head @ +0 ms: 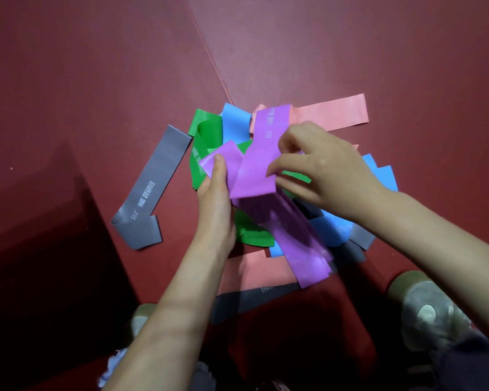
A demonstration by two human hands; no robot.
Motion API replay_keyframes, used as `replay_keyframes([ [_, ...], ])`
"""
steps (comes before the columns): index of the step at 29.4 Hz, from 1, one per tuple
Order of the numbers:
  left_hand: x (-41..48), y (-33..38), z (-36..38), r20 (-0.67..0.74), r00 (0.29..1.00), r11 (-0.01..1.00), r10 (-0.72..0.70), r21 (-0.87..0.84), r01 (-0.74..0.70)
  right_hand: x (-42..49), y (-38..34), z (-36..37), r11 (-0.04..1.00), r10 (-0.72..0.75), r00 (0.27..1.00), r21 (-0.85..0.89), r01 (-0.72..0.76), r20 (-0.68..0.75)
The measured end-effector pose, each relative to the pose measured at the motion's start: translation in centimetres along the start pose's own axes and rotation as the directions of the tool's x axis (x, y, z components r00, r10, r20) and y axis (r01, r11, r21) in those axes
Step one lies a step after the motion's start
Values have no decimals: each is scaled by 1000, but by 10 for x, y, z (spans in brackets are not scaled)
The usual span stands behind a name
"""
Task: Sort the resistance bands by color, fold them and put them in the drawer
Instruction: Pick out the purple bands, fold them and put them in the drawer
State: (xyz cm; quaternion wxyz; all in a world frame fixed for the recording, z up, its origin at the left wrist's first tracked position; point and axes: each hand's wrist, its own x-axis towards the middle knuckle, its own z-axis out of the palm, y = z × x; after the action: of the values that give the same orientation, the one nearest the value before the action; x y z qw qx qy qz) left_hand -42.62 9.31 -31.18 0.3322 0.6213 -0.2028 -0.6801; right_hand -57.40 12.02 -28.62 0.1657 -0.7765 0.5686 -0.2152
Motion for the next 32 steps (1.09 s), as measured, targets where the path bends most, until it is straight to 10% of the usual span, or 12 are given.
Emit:
replay_keyframes([
  [5,1,0,0,-44,999,999,-10,-52,7,7,-2,0,916,230,973,335,-221,14],
  [15,-3,-1,12,-4,1000,999,-29,-42,29,14,-31,-3,258,545,770,807,-531,332],
  [24,-8,1,16,130,989,994,-70,-76,80,11,-33,29,271,752,636,800,-535,171],
  [32,-3,-1,13,63,993,990,100,89,-105,8,-31,36,229,686,696,845,-483,211],
])
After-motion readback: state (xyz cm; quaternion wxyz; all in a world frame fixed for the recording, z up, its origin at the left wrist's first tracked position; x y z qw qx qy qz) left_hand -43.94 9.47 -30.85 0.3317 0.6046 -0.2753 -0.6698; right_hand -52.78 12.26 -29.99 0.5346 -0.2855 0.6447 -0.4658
